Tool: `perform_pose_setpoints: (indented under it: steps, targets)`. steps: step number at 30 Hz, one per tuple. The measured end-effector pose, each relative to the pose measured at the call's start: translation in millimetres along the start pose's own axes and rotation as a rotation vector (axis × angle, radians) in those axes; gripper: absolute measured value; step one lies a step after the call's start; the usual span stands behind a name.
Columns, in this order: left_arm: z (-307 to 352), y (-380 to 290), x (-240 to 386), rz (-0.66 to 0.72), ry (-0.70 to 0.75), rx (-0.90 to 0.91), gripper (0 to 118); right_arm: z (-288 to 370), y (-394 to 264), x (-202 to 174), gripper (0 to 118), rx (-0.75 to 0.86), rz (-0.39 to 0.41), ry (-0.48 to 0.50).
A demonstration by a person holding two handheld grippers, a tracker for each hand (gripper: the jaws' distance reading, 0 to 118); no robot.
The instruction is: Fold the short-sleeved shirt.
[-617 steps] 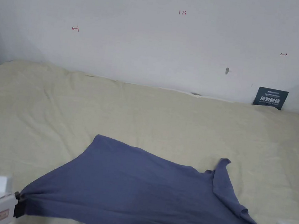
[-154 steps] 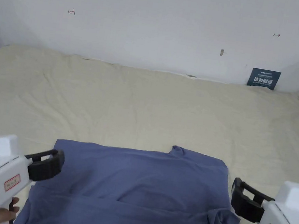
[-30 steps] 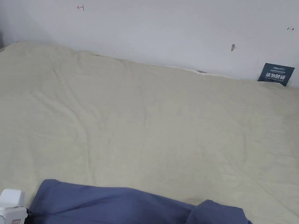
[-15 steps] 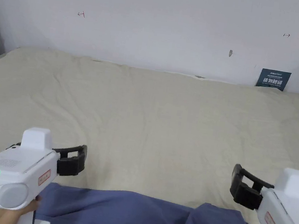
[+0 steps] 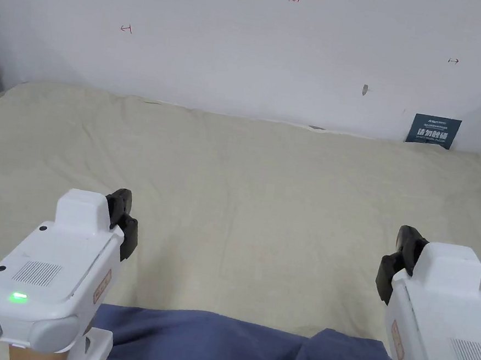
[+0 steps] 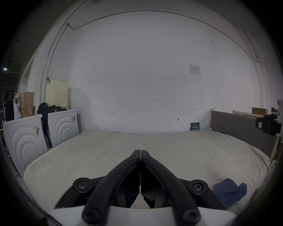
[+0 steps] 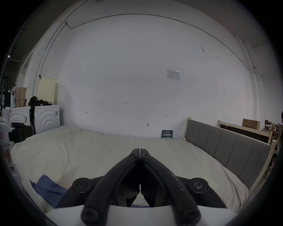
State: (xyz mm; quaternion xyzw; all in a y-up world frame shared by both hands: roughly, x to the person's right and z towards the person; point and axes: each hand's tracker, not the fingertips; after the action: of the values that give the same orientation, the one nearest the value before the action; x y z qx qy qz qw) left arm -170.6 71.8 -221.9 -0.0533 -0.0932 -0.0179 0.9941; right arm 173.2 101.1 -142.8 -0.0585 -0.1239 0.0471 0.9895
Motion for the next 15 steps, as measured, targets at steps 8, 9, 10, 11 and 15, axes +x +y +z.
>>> perform_pose_setpoints:
  steps: [8,9,10,11,15]
  targets:
    - [-23,-3,-47,0.233,-0.065,-0.245,0,-8,-7,0,1,-0.024,-0.003,0.006]
    - [-27,-7,-59,0.291,-0.088,-0.287,0,-10,-7,0,1,-0.028,0.001,0.007]
    - [-32,-12,-74,0.356,-0.134,-0.349,0,-12,-7,1,1,-0.033,0.003,0.012]
    - [-37,-18,-88,0.419,-0.156,-0.398,0,-15,-7,1,1,-0.037,0.004,0.017]
    - [-47,-47,-132,0.519,-0.193,-0.568,0,-20,-12,-4,1,-0.054,0.006,0.028]
